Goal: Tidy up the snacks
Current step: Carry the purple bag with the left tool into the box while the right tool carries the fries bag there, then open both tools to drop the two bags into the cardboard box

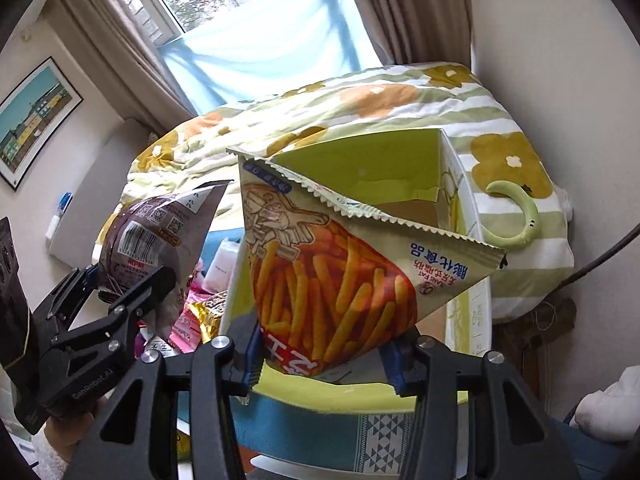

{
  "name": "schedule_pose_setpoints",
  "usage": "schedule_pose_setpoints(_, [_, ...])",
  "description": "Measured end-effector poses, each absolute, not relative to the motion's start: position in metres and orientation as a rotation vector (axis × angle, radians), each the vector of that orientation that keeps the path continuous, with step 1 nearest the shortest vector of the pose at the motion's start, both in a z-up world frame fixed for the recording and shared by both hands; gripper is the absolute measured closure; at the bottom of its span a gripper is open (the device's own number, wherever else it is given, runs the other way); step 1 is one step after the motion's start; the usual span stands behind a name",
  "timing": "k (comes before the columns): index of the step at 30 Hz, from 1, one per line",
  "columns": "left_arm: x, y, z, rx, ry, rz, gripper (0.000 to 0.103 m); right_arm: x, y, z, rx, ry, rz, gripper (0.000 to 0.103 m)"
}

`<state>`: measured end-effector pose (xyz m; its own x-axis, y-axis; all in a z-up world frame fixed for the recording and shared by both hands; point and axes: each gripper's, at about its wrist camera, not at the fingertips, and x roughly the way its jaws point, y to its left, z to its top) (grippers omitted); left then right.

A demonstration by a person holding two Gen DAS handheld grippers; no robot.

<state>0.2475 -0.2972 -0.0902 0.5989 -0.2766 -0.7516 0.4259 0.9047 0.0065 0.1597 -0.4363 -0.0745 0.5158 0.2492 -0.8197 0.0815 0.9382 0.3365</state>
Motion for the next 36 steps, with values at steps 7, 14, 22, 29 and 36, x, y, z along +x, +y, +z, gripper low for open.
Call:
schedule_pose_setpoints(7, [0.317,-0.337,-0.125,0.238,0.925,-0.461,0.033,0.196,-0.457,-0.088,0.359,1.016,0.016,0.059])
schedule_pose_setpoints(14, [0.352,-0.349,-0.145,0.25,0.956,-0.47,0.007,0.235,-0.462,-0.112,0.348,1.06,-0.023,0.059])
schedule_pose_setpoints(22, [0.338,-0.31,-0.144,0.201,0.989,-0.463,0.006,0.249,-0.464,-0.129,0.328,1.11,-0.039,0.059])
schedule_pose_setpoints(29, [0.335,-0.297,-0.138,0.227,1.0,-0.406,0.006,0.268,-0.457,-0.135,0.271,1.156,0.002,0.059])
schedule_pose_setpoints(36, [0.342,-0.291,-0.138,0.239,1.008,-0.374,0.006,0.295,-0.456,-0.155,0.26,1.217,0.039,0.059])
